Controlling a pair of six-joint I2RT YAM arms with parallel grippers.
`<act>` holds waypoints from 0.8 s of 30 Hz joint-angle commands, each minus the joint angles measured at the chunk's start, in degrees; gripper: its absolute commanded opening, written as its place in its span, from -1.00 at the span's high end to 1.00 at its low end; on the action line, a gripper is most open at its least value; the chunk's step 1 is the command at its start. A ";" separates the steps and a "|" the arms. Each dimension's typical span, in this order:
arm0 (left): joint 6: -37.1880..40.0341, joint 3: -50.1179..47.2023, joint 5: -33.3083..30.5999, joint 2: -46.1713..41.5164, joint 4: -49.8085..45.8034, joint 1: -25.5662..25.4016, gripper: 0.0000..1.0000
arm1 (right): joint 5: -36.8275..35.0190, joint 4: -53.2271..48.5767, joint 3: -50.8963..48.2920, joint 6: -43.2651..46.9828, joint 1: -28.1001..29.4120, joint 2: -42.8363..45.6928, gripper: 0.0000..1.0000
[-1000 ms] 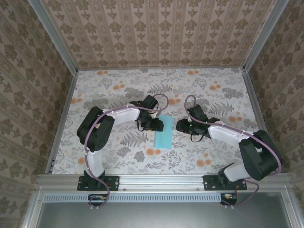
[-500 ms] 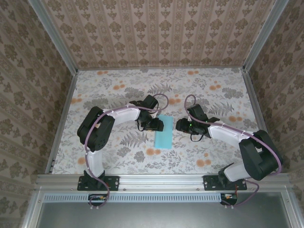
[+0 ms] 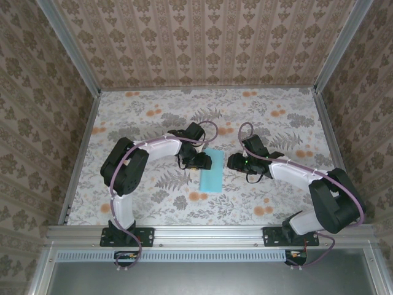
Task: Fold a paper plane with a square sheet of paper (fold left side to right side)
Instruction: First fold in half a square sheet of paper at the center of the table.
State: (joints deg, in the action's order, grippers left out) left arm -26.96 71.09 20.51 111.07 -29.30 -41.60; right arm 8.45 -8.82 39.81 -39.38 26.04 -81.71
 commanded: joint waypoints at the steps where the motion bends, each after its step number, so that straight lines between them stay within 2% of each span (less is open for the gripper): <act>1: 0.04 -1.25 1.02 6.27 4.69 -2.16 -0.06 | 1.20 0.25 1.67 -0.09 0.41 -0.72 0.06; 5: 0.03 -1.39 0.97 6.27 4.71 -2.16 -0.06 | 4.30 2.57 1.84 -0.09 0.85 -2.18 0.12; 10: 0.06 -1.70 0.78 6.09 4.69 -2.16 -0.06 | 8.77 6.42 3.10 -0.86 1.97 -5.60 0.42; 14: 0.07 -1.83 0.76 6.09 4.60 -2.15 -0.06 | 9.67 7.90 4.86 -1.54 3.04 -8.76 0.59; 24: 0.61 -1.74 1.00 6.13 4.37 -2.21 -0.06 | 8.14 6.73 7.25 -2.30 3.49 -12.81 0.66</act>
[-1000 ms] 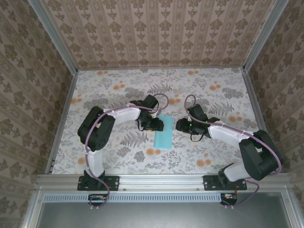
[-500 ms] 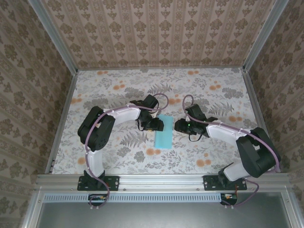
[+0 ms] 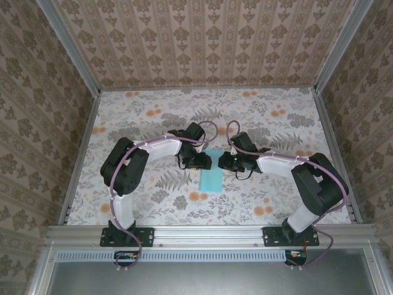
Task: Fold a paper plane with a square sheet of paper (fold left side to right side)
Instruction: Hold the square sheet of paper at the center of the table.
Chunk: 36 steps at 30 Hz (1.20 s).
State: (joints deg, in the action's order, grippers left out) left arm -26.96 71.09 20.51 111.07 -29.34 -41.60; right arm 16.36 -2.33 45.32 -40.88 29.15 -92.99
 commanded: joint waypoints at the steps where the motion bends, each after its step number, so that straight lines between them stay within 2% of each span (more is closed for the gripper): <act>1: 0.76 -1.73 1.02 6.18 4.47 -2.25 -0.06 | 0.32 0.16 1.94 -0.85 0.49 -1.98 0.66; 24: 0.79 -1.70 0.94 5.01 4.42 -2.25 -0.06 | -2.20 -7.06 2.06 -0.78 1.62 -7.69 0.73; 30: 1.11 -2.86 -0.03 -0.37 4.09 -1.15 -0.15 | -3.00 -8.26 1.70 -0.69 1.70 -8.11 0.74; 36: 1.67 -4.88 -0.47 -9.48 4.46 1.46 -0.30 | -3.25 -9.18 1.79 -0.19 1.70 -8.34 0.74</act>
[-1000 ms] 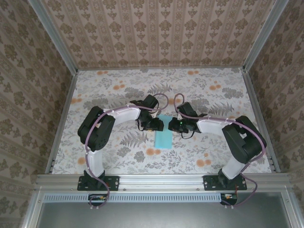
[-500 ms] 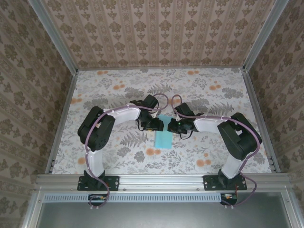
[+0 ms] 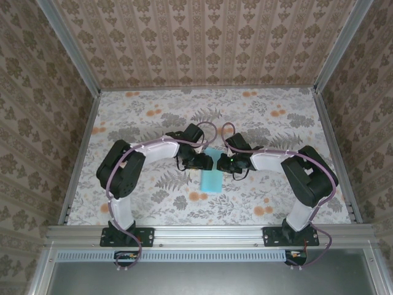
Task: Fold a paper plane with a square sheet of paper (fold left side to right side)
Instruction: Hold the square sheet of paper at the center of the table.
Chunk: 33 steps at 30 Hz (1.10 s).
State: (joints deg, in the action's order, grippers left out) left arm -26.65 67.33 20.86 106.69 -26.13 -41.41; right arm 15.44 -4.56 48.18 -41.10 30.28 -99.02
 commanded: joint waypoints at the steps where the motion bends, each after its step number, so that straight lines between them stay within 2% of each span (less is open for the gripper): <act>1: 1.36 -1.69 -0.62 -6.47 1.41 1.72 -0.32 | -2.43 -7.03 -1.08 0.06 0.57 -2.31 0.74; 5: 0.49 -3.92 2.96 -11.11 2.59 4.11 -0.33 | -2.47 -7.22 -1.07 0.23 0.61 -2.40 0.74; 8: -0.63 -6.06 6.95 -13.12 5.26 4.93 -0.25 | -2.48 -7.28 -1.07 0.32 0.52 -2.41 0.74; 14: -5.89 -9.69 19.35 -11.22 17.18 4.63 0.11 | -2.39 -7.31 -0.99 0.32 0.57 -2.49 0.74; 16: -7.35 -9.95 21.31 -9.80 20.17 4.28 0.23 | -2.40 -7.45 -0.99 0.35 0.57 -2.50 0.75; 21: -9.75 -10.41 24.40 -6.23 25.62 3.53 0.44 | -2.35 -7.57 -0.99 0.49 0.62 -2.50 0.75; 24: -10.43 -10.47 25.11 -3.98 27.18 3.05 0.49 | -2.35 -7.68 -1.07 0.58 0.57 -2.56 0.75; 33: -7.76 -10.52 20.45 -0.01 23.25 3.00 0.54 | -2.87 -8.87 -1.03 1.02 0.58 -2.14 0.75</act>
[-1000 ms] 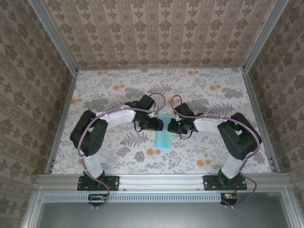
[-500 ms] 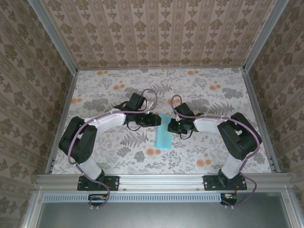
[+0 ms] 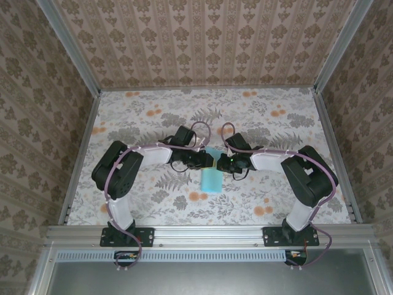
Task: Fold a paper plane with a square sheet of paper (fold left side to right side)
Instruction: First fold the square sheet of paper in half at the center of the table.
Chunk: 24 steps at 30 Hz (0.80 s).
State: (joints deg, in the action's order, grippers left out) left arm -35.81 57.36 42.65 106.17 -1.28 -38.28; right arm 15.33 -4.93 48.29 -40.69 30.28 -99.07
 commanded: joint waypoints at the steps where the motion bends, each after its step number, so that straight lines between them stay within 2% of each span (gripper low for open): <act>1: 1.65 -0.59 -1.74 0.67 -1.94 -0.12 0.54 | -2.82 -8.56 -1.01 0.69 0.65 -2.14 0.75; 10: 3.42 -2.30 -5.28 1.49 -4.65 0.62 0.55 | -3.43 -10.06 -0.57 1.53 0.61 -2.27 0.75; 24: 4.95 -7.09 -5.45 -1.06 -5.75 3.16 0.58 | -3.82 -11.45 0.00 1.85 0.60 -3.11 0.75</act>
State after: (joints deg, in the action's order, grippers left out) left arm -32.73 52.88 38.81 106.08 -3.60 -36.25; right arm 14.81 -7.73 49.41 -40.21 30.57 -99.18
